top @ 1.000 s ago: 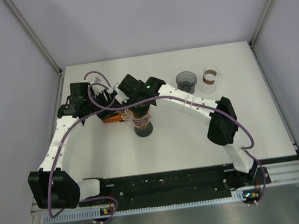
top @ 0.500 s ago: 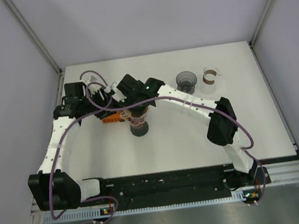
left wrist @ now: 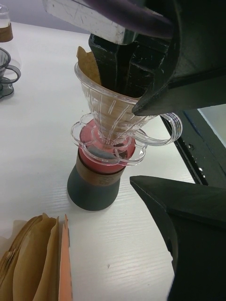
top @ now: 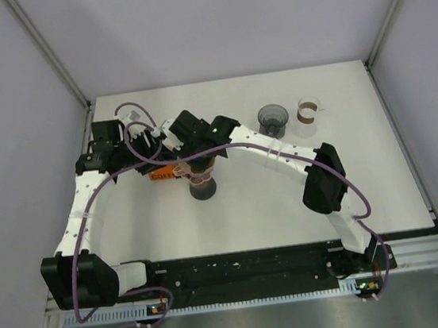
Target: Place the coffee filter in the dripper
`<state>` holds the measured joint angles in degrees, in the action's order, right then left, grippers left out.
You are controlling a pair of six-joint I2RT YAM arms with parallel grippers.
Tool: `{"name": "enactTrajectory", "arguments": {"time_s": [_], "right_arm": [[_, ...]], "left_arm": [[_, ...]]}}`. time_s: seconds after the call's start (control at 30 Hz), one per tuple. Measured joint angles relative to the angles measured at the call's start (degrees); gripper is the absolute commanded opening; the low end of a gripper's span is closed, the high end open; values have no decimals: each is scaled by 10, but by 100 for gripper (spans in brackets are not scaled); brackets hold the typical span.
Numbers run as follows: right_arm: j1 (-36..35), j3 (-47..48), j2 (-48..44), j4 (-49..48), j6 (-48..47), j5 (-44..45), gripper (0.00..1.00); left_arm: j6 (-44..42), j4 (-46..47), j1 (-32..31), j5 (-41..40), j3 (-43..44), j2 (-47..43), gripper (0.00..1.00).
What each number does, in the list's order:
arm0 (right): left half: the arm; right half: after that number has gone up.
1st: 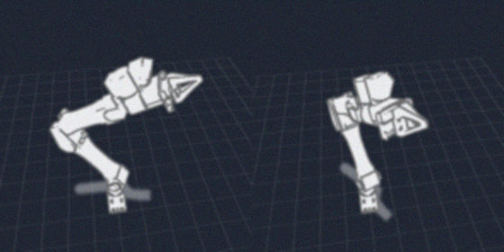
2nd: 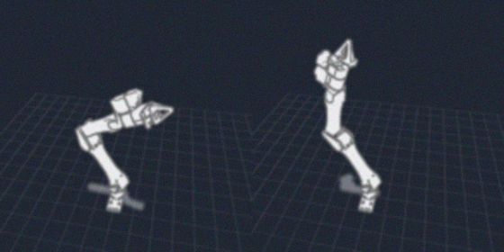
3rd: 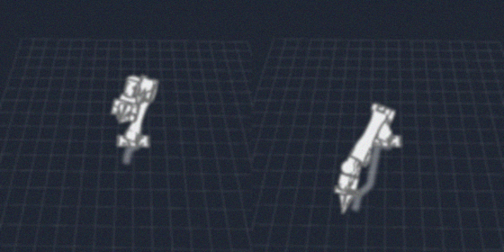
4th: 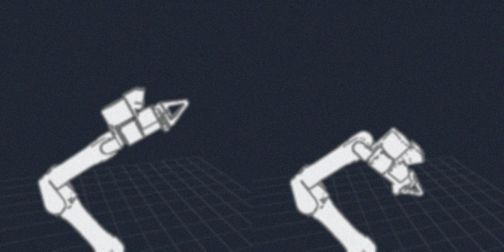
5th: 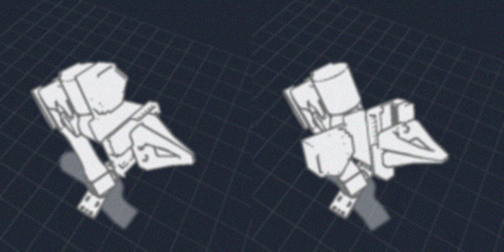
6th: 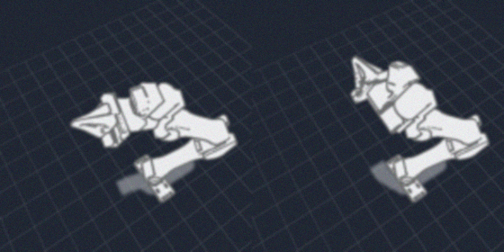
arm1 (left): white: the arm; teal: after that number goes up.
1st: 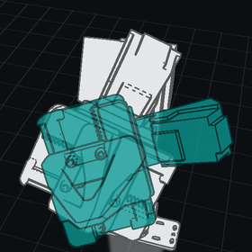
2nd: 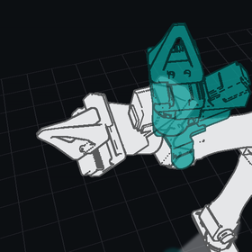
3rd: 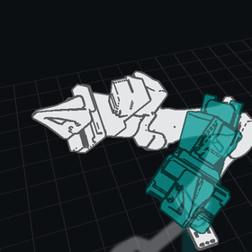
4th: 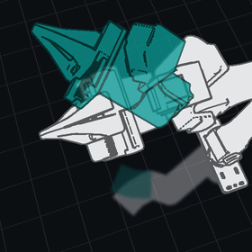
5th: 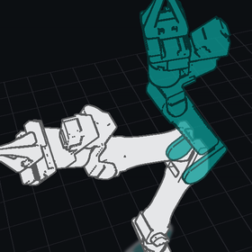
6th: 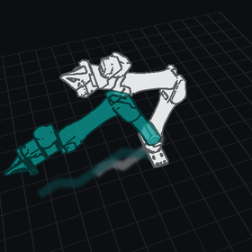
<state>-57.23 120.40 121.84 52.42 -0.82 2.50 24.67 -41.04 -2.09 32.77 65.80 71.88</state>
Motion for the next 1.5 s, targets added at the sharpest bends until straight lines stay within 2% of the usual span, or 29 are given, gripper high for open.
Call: {"name": "enactTrajectory", "arguments": {"time_s": [1.5], "right_arm": [[-27,0,-29,19,-33,13,0]], "left_arm": [[-56,13,31,-14,48,-8,61]]}}
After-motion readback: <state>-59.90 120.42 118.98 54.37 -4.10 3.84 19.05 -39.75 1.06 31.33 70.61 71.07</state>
